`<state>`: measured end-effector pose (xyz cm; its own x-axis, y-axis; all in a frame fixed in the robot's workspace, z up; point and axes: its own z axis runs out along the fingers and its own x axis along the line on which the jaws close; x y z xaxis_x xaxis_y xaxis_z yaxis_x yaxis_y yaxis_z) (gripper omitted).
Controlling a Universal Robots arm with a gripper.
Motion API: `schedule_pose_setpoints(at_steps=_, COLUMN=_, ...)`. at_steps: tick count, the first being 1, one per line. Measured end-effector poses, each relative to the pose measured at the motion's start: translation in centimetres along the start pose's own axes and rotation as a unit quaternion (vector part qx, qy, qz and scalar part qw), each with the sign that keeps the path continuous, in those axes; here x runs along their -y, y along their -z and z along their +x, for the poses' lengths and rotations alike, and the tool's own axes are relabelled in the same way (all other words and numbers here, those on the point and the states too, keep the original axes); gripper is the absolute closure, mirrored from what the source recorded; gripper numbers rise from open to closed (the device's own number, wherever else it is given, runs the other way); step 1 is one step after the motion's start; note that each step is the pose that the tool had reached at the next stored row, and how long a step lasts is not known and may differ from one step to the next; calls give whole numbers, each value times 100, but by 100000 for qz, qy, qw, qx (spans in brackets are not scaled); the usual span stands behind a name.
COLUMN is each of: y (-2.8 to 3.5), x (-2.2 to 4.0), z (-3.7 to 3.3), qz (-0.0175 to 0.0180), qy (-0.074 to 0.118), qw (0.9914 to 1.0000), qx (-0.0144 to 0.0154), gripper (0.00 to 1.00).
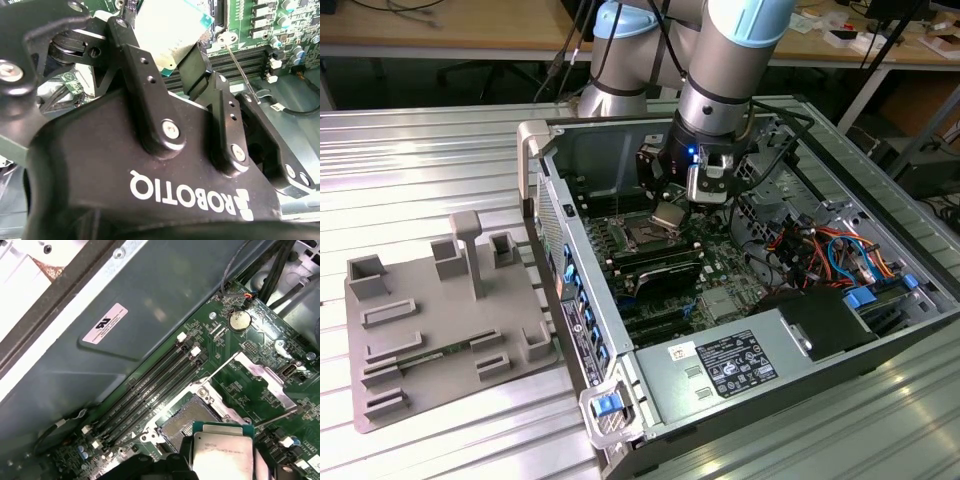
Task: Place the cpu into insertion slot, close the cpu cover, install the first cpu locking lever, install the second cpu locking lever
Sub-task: 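Place the cpu into insertion slot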
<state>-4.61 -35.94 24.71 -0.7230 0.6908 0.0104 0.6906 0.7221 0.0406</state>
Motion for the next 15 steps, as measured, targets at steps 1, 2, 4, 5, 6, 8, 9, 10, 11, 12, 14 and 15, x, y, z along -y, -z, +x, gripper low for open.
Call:
schedule_pose_setpoints(at_steps=1, y=-1, x=0, z=0, qz=11, qy=-312, qw=100000, qx=26, gripper=45)
schedule_pose_setpoints(at_steps=2, y=-1, x=0, z=0, qz=23, qy=-679, qw=99998, qx=58, gripper=45)
schedule_pose_setpoints(at_steps=4, y=-2, x=0, z=0, qz=46, qy=-1316, qw=99991, qx=111, gripper=45)
schedule_pose_setpoints(at_steps=5, y=-2, x=0, z=0, qz=53, qy=-1623, qw=99987, qx=134, gripper=45)
schedule_pose_setpoints(at_steps=6, y=-3, x=0, z=0, qz=65, qy=-1980, qw=99980, qx=160, gripper=45)
schedule_pose_setpoints(at_steps=8, y=-4, x=0, z=0, qz=84, qy=-2664, qw=99964, qx=213, gripper=45)
schedule_pose_setpoints(at_steps=9, y=-5, x=0, z=0, qz=95, qy=-2962, qw=99956, qx=237, gripper=45)
schedule_pose_setpoints(at_steps=10, y=-5, x=0, z=0, qz=111, qy=-3492, qw=99939, qx=283, gripper=45)
schedule_pose_setpoints(at_steps=11, y=-6, x=0, z=0, qz=123, qy=-3777, qw=99928, qx=307, gripper=45)
schedule_pose_setpoints(at_steps=12, y=-6, x=0, z=0, qz=130, qy=-4083, qw=99916, qx=334, gripper=45)
schedule_pose_setpoints(at_steps=14, y=-7, x=0, z=0, qz=159, qy=-4708, qw=99888, qx=391, gripper=45)
schedule_pose_setpoints(at_steps=15, y=-8, x=0, z=0, qz=183, qy=-5313, qw=99858, qx=442, gripper=45)
